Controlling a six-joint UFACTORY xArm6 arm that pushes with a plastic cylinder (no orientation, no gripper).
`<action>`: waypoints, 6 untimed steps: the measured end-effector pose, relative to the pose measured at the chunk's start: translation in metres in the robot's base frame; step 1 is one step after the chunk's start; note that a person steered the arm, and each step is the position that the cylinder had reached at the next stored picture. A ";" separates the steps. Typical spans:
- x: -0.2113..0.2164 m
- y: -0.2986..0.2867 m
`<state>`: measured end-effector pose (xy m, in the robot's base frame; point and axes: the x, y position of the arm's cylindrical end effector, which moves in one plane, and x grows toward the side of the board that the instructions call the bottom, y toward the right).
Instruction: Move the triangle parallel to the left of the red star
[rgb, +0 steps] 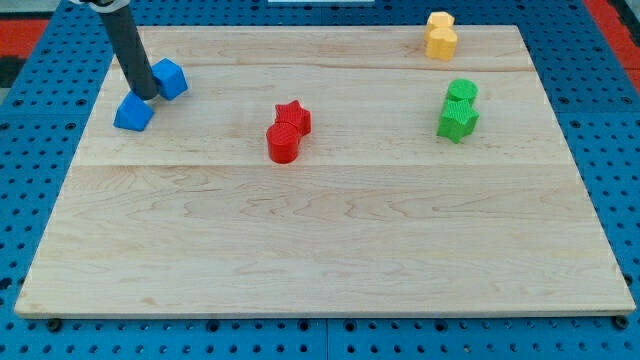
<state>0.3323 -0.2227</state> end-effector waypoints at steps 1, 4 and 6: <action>0.000 -0.016; 0.051 -0.017; 0.050 0.038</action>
